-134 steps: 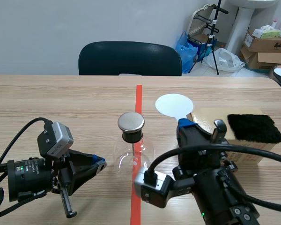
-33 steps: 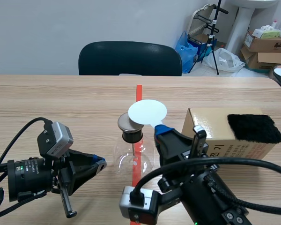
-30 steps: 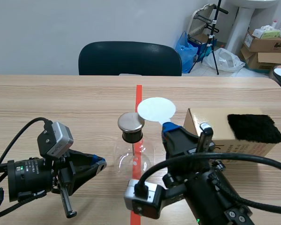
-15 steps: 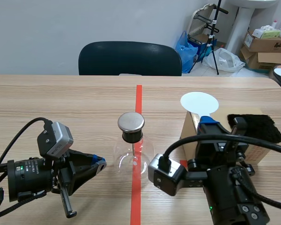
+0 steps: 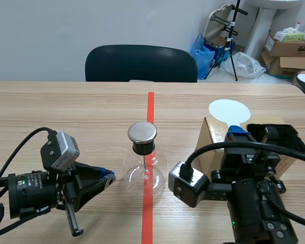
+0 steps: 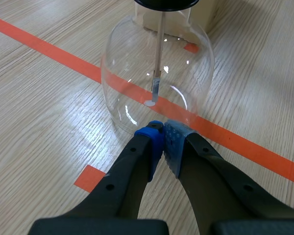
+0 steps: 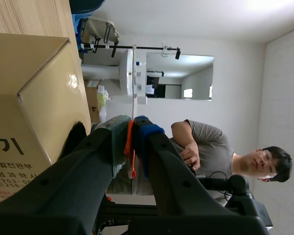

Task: Do the electroscope experiment

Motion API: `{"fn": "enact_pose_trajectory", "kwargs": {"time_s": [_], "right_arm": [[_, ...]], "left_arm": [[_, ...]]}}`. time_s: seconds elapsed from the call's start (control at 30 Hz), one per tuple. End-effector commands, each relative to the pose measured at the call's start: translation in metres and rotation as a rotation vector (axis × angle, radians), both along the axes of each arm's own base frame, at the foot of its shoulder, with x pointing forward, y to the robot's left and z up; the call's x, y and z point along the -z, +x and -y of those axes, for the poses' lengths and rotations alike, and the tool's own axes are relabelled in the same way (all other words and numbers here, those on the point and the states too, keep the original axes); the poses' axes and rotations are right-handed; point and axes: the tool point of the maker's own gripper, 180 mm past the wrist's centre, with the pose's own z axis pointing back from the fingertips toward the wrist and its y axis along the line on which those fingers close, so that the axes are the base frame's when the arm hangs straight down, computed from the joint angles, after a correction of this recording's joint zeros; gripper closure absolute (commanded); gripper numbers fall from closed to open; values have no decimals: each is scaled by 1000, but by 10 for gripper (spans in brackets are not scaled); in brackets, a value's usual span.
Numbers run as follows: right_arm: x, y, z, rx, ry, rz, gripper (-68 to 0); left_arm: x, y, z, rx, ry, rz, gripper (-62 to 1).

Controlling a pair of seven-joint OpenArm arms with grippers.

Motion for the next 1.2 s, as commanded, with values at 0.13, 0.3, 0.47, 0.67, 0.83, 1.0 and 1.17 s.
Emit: {"fn": "enact_pose_trajectory", "kwargs": {"time_s": [0.13, 0.3, 0.47, 0.67, 0.83, 1.0, 1.17], "right_arm": [[-7, 3, 1, -4, 2, 26, -9], [-6, 2, -11, -71, -1, 24, -9], [-6, 0, -29, -172, -6, 21, -9], [-5, -6, -51, -298, -11, 16, -9], [-4, -13, -67, -396, -15, 12, -9], [-3, -20, -81, -486, -19, 9, -9], [-2, -27, -93, -559, -22, 6, -9]], "left_arm": [[-8, 3, 3, -3, -28, 18, -38], [-8, 3, 3, -3, -28, 18, -38], [-8, 3, 3, -3, -28, 18, -38], [-8, 3, 3, -3, -28, 18, -38], [-8, 3, 3, -3, -28, 18, -38], [-8, 3, 3, -3, -28, 18, -38], [-8, 3, 3, -3, -28, 18, -38]]}}
